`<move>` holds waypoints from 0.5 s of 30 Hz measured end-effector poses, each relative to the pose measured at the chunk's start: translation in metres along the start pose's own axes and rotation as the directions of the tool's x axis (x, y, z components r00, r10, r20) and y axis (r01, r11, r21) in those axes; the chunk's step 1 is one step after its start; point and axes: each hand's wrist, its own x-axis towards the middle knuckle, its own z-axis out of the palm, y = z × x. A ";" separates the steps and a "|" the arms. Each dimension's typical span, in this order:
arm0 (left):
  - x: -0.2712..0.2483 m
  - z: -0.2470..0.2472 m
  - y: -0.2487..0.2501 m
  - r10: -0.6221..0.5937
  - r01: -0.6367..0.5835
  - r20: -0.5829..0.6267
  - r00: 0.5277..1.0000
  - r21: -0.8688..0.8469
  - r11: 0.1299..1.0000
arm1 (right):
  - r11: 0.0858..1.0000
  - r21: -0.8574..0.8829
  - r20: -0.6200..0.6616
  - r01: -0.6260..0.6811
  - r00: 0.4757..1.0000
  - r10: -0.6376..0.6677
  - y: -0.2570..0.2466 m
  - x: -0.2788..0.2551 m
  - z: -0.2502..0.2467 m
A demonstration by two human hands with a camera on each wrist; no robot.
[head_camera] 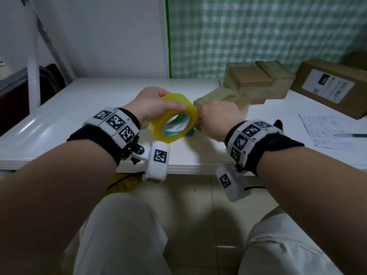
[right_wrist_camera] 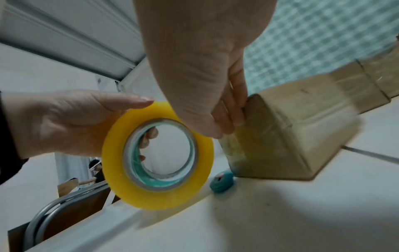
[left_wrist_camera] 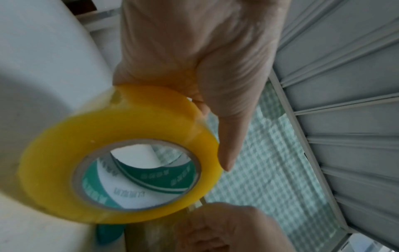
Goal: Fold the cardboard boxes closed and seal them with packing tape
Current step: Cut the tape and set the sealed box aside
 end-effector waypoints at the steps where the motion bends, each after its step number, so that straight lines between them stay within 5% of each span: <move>1: 0.002 0.000 -0.001 0.006 -0.007 -0.020 1.000 -0.018 1.000 | 1.000 -0.009 0.058 -0.028 0.998 0.029 -0.001 0.003 0.002; 5: 0.010 -0.002 -0.006 -0.007 0.003 -0.068 0.998 -0.056 0.998 | 0.994 0.087 0.243 -0.066 0.969 0.044 0.001 0.017 0.023; 10: 0.019 -0.010 -0.012 -0.085 0.080 -0.079 0.993 -0.063 0.995 | 0.982 0.164 0.429 0.094 0.889 -0.157 -0.009 0.038 0.037; 13: 0.023 -0.014 -0.015 -0.138 0.133 -0.091 0.986 -0.058 0.989 | 0.978 0.168 0.434 0.127 0.881 -0.189 -0.016 0.045 0.045; 15: 0.024 -0.017 -0.015 -0.169 0.166 -0.067 0.983 -0.053 0.985 | 0.971 0.199 0.321 0.134 0.927 -0.194 -0.012 0.047 0.048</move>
